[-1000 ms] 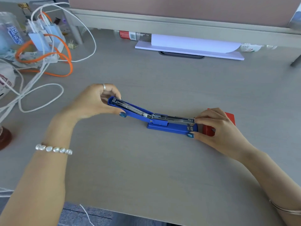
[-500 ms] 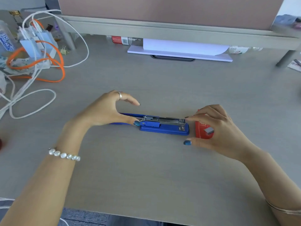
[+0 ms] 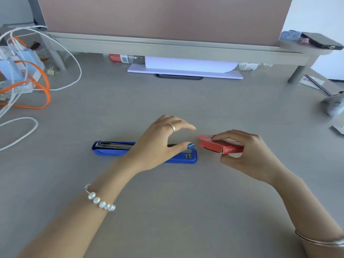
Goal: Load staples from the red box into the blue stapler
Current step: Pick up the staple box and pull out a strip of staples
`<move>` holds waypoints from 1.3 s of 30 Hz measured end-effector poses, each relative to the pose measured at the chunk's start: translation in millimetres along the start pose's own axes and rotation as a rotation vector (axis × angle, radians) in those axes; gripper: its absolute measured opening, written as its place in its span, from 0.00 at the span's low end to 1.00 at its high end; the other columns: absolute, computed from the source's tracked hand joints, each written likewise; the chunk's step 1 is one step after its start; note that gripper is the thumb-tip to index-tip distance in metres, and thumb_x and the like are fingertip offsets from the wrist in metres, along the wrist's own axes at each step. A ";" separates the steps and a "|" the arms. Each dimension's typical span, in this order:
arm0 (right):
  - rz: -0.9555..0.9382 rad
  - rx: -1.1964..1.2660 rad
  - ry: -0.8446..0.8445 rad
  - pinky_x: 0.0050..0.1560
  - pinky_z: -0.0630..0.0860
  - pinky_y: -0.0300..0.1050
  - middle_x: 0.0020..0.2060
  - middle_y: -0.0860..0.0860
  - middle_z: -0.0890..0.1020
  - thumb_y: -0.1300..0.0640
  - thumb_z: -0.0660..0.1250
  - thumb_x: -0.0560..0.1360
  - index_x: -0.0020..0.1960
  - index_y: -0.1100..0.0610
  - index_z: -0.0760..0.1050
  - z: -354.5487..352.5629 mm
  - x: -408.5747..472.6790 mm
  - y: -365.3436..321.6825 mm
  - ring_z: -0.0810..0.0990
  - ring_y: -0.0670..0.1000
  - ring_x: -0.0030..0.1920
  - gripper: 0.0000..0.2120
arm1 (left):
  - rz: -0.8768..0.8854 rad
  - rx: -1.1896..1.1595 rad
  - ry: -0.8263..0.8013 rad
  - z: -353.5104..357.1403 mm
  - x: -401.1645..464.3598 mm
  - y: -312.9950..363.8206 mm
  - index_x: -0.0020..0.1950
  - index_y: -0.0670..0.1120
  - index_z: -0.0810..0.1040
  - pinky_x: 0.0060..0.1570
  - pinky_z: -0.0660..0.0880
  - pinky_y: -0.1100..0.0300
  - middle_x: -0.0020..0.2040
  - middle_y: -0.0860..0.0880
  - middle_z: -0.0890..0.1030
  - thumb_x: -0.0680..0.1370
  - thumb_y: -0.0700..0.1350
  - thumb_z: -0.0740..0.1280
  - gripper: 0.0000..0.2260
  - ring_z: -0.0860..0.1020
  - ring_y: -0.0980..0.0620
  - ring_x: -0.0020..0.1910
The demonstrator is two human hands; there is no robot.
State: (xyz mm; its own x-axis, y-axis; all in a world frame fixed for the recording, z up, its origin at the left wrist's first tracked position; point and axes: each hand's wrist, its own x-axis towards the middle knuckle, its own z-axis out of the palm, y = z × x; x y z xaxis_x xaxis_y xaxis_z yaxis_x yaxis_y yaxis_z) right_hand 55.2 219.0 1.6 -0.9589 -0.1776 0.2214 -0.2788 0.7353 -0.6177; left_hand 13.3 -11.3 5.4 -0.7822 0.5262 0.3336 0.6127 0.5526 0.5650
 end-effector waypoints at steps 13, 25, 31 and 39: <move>-0.091 0.610 -0.079 0.35 0.72 0.42 0.34 0.50 0.80 0.67 0.67 0.62 0.42 0.56 0.79 17.6 0.5 -9.2 0.75 0.49 0.36 0.11 | -0.016 -0.533 -0.029 -2.8 -0.5 20.1 0.37 0.54 0.82 0.42 0.73 0.65 0.36 0.54 0.80 0.71 0.44 0.72 0.05 0.77 0.55 0.38; -0.104 0.598 -0.100 0.36 0.71 0.39 0.34 0.50 0.77 0.72 0.64 0.63 0.45 0.54 0.79 20.9 -2.4 -11.4 0.73 0.48 0.36 0.17 | 0.321 0.093 0.354 13.1 -10.7 27.5 0.45 0.51 0.71 0.35 0.73 0.55 0.50 0.57 0.73 0.75 0.37 0.63 0.08 0.78 0.52 0.36; -0.068 0.608 -0.039 0.37 0.73 0.42 0.38 0.54 0.82 0.71 0.65 0.63 0.45 0.57 0.79 16.7 -3.2 -7.7 0.77 0.52 0.36 0.14 | 0.463 0.272 0.373 17.3 -12.4 21.9 0.42 0.47 0.79 0.40 0.74 0.51 0.58 0.52 0.70 0.71 0.36 0.63 0.08 0.73 0.52 0.44; -0.142 0.585 -0.051 0.48 0.78 0.49 0.48 0.52 0.84 0.74 0.63 0.64 0.47 0.56 0.79 13.8 -2.8 -9.4 0.82 0.54 0.48 0.18 | 0.353 0.337 0.237 19.8 -13.7 26.7 0.46 0.47 0.84 0.45 0.73 0.50 0.62 0.48 0.78 0.73 0.48 0.64 0.10 0.73 0.49 0.53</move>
State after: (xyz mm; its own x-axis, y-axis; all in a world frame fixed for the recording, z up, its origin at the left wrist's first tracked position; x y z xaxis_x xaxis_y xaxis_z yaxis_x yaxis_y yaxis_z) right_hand 59.8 203.5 -3.5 -0.9075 -0.2895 0.3044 -0.3732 0.2228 -0.9006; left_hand 42.6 9.0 0.9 -0.5021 0.5788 0.6426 0.8148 0.5657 0.1270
